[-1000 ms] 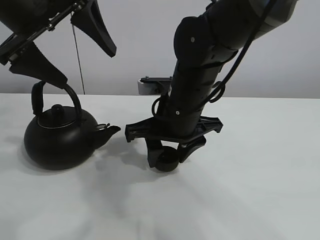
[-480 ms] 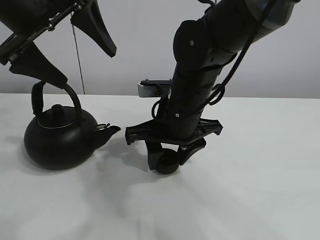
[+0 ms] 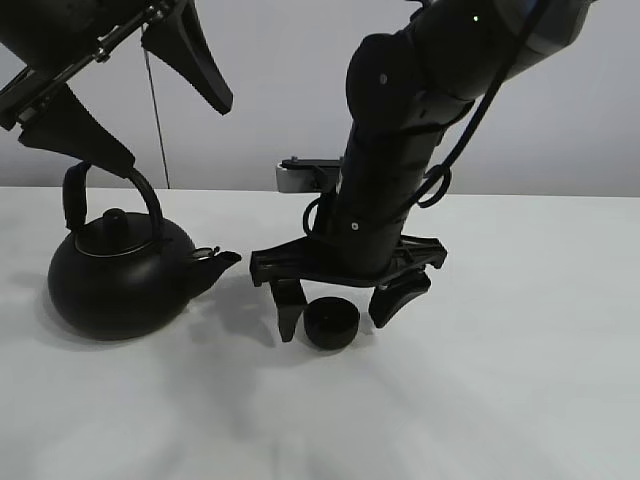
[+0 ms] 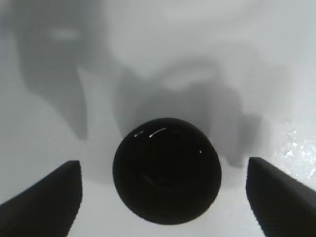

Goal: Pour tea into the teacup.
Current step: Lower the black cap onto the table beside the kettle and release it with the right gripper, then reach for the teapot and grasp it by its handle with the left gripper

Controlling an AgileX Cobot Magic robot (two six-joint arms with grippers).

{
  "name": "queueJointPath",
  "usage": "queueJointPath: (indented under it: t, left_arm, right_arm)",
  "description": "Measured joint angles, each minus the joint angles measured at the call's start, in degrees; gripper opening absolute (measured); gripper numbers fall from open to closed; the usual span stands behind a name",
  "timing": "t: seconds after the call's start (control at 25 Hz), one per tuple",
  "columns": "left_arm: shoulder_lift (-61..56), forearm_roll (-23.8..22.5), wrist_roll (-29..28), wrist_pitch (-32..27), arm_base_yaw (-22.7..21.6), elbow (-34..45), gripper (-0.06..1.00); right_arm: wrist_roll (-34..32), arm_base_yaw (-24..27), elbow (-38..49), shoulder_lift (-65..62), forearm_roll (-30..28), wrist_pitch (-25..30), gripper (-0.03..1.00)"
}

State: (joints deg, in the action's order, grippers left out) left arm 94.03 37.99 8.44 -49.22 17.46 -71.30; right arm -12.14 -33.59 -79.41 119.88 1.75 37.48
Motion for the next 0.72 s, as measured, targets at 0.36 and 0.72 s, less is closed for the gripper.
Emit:
queueJointPath:
  t: [0.36,0.72]
  left_arm:
    - [0.0,0.0,0.0,0.0,0.0,0.0,0.69]
    - [0.0,0.0,0.0,0.0,0.0,0.0,0.69]
  right_arm:
    - [2.0,6.0,-9.9,-7.4,-9.1,17.7,0.68]
    - [12.9,36.2,-10.9,-16.2,-11.3,25.4,0.68]
